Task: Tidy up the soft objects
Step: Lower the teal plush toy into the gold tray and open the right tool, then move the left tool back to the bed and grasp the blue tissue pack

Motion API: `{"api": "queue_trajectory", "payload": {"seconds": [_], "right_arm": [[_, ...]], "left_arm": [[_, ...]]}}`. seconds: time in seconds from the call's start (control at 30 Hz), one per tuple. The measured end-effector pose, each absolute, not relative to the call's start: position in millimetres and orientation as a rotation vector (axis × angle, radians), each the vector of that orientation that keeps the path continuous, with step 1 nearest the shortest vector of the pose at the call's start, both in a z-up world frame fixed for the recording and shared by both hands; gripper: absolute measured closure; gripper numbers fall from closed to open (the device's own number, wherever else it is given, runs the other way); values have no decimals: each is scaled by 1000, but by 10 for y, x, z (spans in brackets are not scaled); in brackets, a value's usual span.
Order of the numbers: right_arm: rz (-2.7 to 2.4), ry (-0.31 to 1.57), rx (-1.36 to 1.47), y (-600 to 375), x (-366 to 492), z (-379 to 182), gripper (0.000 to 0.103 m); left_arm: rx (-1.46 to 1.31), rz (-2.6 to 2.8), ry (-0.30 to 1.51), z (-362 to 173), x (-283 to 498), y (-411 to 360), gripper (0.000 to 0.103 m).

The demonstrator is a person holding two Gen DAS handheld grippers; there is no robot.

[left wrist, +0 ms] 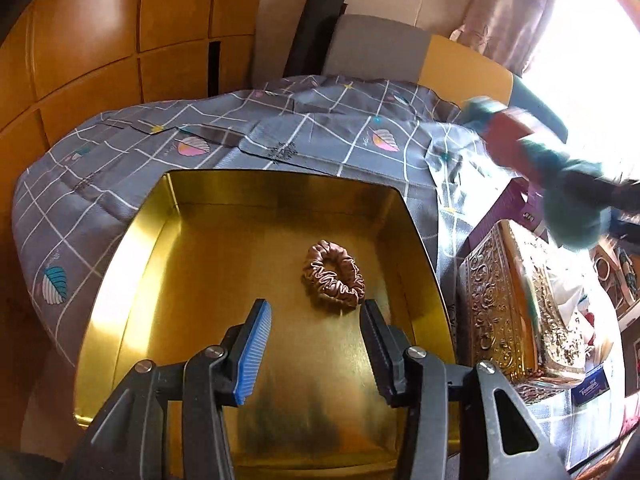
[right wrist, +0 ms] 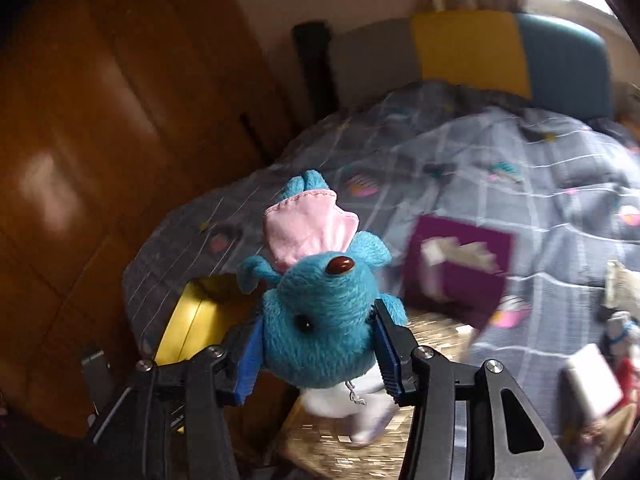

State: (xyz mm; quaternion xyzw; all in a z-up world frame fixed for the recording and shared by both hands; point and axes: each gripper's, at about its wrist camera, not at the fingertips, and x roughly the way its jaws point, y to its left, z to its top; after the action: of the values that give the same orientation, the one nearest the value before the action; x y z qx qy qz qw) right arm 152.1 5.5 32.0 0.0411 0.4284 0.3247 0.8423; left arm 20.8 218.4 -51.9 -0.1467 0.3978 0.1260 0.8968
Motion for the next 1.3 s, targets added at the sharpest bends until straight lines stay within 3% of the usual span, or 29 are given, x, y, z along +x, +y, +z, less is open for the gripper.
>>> {"api": "queue_trajectory", "payload": {"seconds": [0.23,0.37,0.53,0.77,1.3], "right_arm": [[716,1002,-45,901,1442,-146,50],[694,1003,-103,1144,1456,-328,38],[699,1010,-97,1177,1487,-437,33],[683,979,-85,1032,1359,-385,30],[561,723,-99,198,892,65,18]], "left_arm": [[-264,282,768,-364,42,2204,57],[-264,279,755,-317,-4,2227,57],[-260,279,746,-296,-33,2226,57],[-214,283,716,-227,-72,2143,57],[-67,229,631,36,-176,1734,57]]}}
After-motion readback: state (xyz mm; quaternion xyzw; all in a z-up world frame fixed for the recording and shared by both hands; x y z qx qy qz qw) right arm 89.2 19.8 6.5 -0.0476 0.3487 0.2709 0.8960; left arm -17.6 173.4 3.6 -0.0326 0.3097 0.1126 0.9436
